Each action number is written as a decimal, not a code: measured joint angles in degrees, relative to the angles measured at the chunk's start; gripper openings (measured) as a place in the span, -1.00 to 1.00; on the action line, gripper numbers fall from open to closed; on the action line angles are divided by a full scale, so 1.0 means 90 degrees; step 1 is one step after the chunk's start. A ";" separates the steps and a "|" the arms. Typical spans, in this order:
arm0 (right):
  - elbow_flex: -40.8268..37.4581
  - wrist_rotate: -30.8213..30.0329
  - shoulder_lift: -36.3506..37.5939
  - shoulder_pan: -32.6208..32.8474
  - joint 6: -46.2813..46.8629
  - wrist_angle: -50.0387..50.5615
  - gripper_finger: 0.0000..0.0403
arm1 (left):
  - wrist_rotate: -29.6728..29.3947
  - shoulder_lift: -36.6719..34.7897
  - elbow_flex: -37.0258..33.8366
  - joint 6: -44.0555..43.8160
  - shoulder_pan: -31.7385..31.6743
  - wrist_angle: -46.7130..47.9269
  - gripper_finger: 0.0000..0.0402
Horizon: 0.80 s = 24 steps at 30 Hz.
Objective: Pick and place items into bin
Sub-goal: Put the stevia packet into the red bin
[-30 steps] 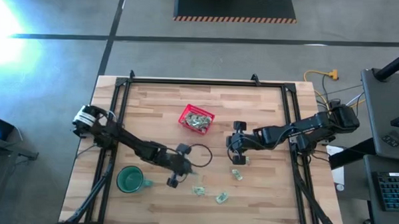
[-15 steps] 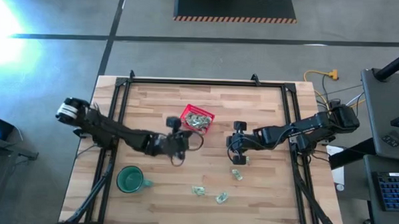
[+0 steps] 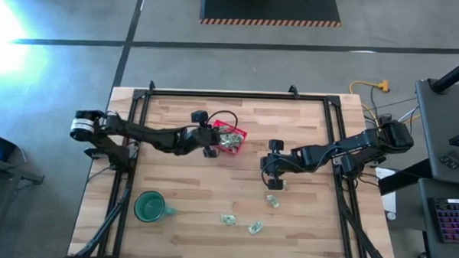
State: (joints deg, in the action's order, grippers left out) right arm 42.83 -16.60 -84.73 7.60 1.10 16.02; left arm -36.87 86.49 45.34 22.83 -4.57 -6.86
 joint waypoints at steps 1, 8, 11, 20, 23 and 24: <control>0.0000 0.0000 0.0000 0.0000 -0.0007 -0.0001 -0.62 | 0.0008 0.0037 0.0000 0.0000 -0.0040 -0.0009 -0.97; 0.0000 0.0000 0.0000 0.0000 -0.0071 -0.0002 -0.67 | 0.0210 0.0210 0.0000 0.0029 -0.0081 -0.0014 -0.96; 0.0000 0.0000 0.0000 0.0000 -0.0072 -0.0004 -0.68 | 0.0366 0.0242 0.0000 0.0032 -0.0081 -0.0018 -0.89; 0.0000 0.0001 0.0000 0.0000 -0.0021 -0.0006 -0.66 | 0.0370 0.0246 0.0038 0.0012 -0.0081 -0.0018 -0.50; 0.0000 0.0000 0.0000 0.0000 -0.0009 0.0019 -0.65 | 0.0367 0.0242 0.0074 -0.0040 -0.0052 -0.0008 -0.43; 0.0000 0.0000 0.0000 0.0000 0.0000 0.0060 -0.64 | 0.0366 0.0221 0.0083 -0.0178 -0.0015 0.0003 -0.41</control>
State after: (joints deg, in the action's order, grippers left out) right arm 42.83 -16.60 -84.73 7.60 1.10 16.56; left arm -33.58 88.48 46.09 21.23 -4.70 -6.84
